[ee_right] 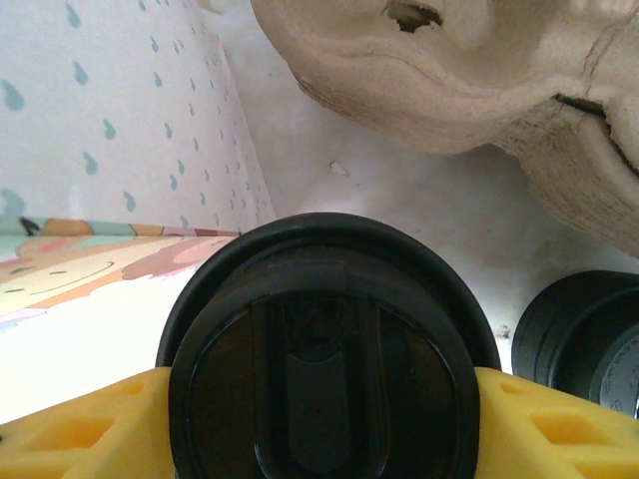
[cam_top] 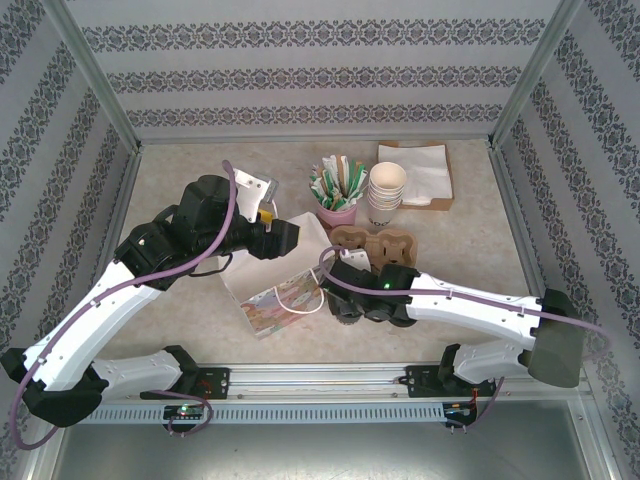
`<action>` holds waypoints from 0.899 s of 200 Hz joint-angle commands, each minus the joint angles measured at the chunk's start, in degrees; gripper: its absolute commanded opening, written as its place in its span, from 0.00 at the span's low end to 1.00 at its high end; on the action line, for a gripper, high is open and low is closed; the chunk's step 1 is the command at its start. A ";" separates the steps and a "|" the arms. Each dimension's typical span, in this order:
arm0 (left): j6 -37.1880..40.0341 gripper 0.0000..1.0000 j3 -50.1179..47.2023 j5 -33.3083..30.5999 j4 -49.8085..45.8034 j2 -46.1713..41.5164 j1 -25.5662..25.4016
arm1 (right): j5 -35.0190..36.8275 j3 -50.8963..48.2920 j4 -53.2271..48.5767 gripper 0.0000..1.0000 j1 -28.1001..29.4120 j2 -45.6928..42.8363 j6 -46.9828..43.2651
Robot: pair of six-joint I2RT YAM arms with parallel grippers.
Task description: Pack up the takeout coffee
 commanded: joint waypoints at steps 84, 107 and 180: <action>-1.11 0.72 0.77 -0.25 0.15 0.04 -0.76 | -3.69 -5.03 -14.34 0.64 -2.73 -1.93 1.89; -1.27 0.72 0.77 -0.17 0.15 0.13 -0.76 | -2.60 -3.27 -16.07 0.65 -4.00 -4.30 1.55; -1.27 0.71 1.12 -0.17 0.19 0.47 -0.84 | -2.84 -3.29 -17.01 0.70 -6.26 -6.09 1.20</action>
